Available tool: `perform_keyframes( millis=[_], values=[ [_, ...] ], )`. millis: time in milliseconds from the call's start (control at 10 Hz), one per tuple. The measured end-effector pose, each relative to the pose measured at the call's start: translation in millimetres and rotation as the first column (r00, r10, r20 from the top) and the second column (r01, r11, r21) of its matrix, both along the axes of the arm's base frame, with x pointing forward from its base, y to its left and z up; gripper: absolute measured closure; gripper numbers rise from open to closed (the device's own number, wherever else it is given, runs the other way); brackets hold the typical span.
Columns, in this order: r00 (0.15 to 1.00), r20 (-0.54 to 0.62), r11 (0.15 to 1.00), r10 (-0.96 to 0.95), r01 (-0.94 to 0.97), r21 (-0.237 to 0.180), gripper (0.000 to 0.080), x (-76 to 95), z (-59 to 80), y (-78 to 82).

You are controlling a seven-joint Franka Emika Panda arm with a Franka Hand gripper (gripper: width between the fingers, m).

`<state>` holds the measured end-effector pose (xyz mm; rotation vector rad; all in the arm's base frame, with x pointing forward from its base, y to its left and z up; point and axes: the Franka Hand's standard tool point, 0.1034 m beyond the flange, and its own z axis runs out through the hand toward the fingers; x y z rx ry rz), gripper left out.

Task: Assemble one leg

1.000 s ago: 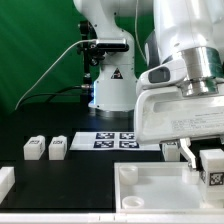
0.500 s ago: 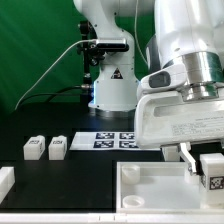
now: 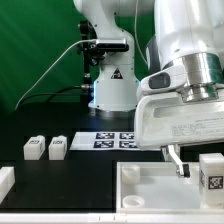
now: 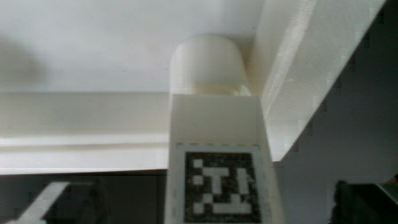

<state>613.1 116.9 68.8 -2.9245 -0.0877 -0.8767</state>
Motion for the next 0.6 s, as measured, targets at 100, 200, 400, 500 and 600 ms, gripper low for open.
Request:
perform_keyframes(
  millis=[100, 200, 400, 500, 600],
  values=[
    [1.000, 0.000, 1.000, 0.000, 0.000, 0.000, 0.0153, 0.0, 0.0, 0.0],
    [1.000, 0.000, 1.000, 0.000, 0.000, 0.000, 0.0153, 0.0, -0.1, 0.0],
    [1.000, 0.000, 1.000, 0.000, 0.000, 0.000, 0.0151, 0.0, -0.1, 0.0],
    [1.000, 0.000, 1.000, 0.000, 0.000, 0.000, 0.0151, 0.0, -0.1, 0.0],
    [1.000, 0.000, 1.000, 0.000, 0.000, 0.000, 0.0151, 0.0, -0.1, 0.0]
  ],
)
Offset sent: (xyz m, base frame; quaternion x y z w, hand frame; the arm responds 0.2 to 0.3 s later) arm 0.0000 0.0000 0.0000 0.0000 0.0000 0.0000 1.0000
